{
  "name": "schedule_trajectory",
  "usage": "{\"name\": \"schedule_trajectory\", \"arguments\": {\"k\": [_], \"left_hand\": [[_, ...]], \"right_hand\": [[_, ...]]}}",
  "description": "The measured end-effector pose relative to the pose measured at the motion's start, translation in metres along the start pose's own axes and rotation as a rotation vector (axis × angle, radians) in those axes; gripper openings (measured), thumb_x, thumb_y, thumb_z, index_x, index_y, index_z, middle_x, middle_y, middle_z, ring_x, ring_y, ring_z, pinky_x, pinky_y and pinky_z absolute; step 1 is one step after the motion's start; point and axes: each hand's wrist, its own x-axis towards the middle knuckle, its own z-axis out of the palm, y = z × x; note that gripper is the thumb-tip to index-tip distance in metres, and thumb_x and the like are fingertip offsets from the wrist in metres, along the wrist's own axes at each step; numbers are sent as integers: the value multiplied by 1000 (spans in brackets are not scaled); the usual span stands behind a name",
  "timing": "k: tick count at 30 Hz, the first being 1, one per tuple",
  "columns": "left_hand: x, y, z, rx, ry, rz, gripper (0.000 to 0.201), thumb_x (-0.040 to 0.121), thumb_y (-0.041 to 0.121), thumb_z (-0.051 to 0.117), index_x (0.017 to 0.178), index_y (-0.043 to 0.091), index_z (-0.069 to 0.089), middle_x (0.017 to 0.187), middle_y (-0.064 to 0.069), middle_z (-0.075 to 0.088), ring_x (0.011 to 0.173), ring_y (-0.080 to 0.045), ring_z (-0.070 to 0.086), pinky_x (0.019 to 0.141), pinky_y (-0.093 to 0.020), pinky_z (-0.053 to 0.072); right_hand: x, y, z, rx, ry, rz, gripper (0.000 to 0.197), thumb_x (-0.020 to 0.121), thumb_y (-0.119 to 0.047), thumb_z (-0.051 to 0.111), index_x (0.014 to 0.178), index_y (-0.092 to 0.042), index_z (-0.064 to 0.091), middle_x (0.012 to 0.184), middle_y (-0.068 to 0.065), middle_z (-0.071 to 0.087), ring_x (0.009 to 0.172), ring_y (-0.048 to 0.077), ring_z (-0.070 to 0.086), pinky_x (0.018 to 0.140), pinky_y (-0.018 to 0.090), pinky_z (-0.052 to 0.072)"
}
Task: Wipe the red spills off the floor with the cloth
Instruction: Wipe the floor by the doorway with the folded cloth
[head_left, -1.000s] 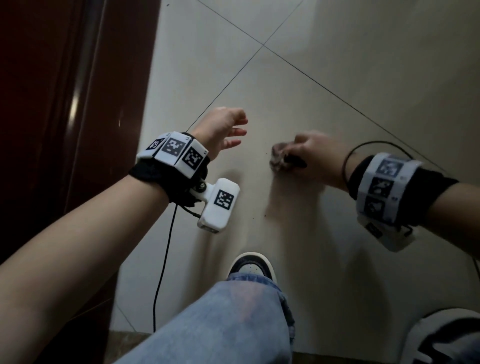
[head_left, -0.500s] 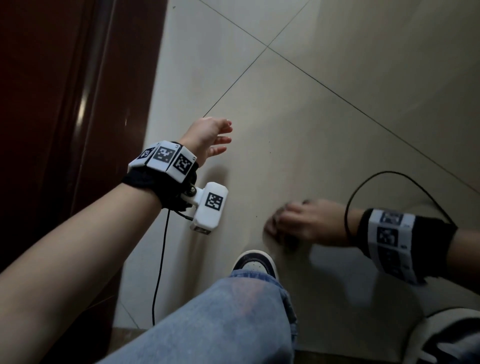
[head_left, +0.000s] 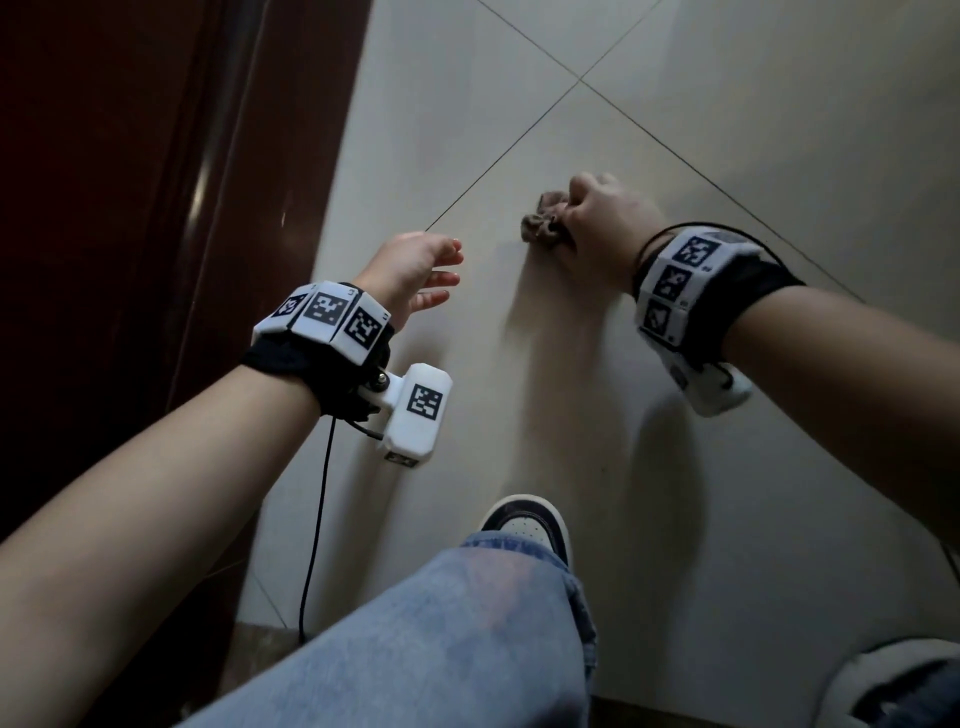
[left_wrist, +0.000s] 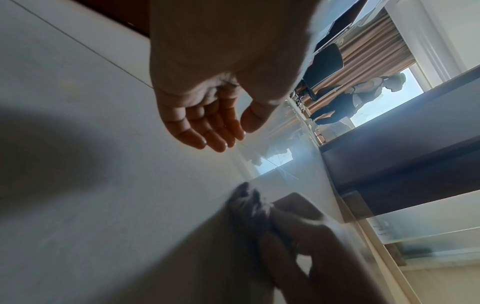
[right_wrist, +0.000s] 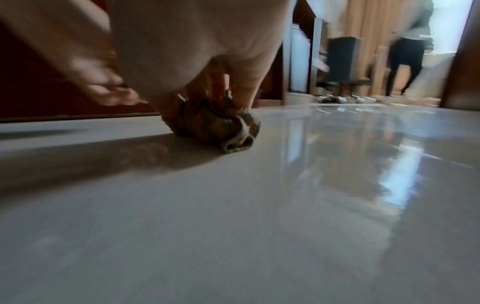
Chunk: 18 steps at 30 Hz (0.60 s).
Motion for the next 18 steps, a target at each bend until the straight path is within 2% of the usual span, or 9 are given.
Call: {"name": "schedule_trajectory", "arguments": {"k": [2,5,9,11,13,14,15,17,18], "left_hand": [[1,-1,-4,-6,11,4,20,94,13,42,78,21,52,82,7,56,68,-8,51,62,-21,42],[0,-2,-6,20,10,18,21,93,12,42,78,21,52,81,7,56,67,-8,51,63,-21,40],[-5,-3,2,209,-48,123,25,91,5,44,74,22,53,77,7,56,60,-8,48,56,-19,36],[-10,-5,8,312,-91,181,26,89,4,46,72,22,54,75,7,56,59,-8,48,55,-19,35],[-15,-8,15,439,-151,253,25,88,3,49,74,22,57,74,6,56,60,-9,48,54,-17,37],[-19,-11,18,532,-200,292,22,87,3,51,78,20,61,74,5,57,62,-10,49,56,-16,39],[-23,-14,22,636,-253,331,20,87,4,52,85,19,64,77,3,59,65,-11,51,60,-17,41],[-30,-23,29,845,-342,405,21,88,7,52,98,15,68,87,0,63,76,-13,56,70,-22,45],[-34,-28,32,941,-365,443,21,88,9,52,101,15,68,93,-1,64,82,-15,57,74,-24,46]], "right_hand": [[-11,-14,3,-81,-49,-171,37,94,-24,44,120,-1,57,125,17,47,114,33,45,77,40,46],[-35,-34,11,-75,-152,-372,39,93,-20,42,127,-6,54,128,14,44,114,32,44,75,38,48],[-67,-48,22,-126,-236,-627,47,92,-15,45,139,-18,45,135,9,40,114,28,44,69,31,47],[-79,-49,26,-127,-267,-722,55,89,-11,49,141,-24,41,137,7,40,113,27,45,65,27,43],[-91,-46,33,-153,-324,-750,59,89,-11,48,144,-28,35,140,5,36,117,27,42,69,27,48],[-97,-45,34,-138,-304,-761,60,86,-12,53,141,-30,39,137,5,39,116,27,45,69,28,52],[-103,-42,35,-111,-273,-784,60,78,-14,62,134,-30,49,130,5,48,110,27,52,64,29,54],[-114,-33,40,-57,-187,-834,58,59,-19,77,114,-31,67,111,5,63,94,25,65,52,23,53],[-119,-28,43,-42,-179,-845,56,55,-21,79,109,-32,70,108,5,66,92,25,67,51,22,53]]}}
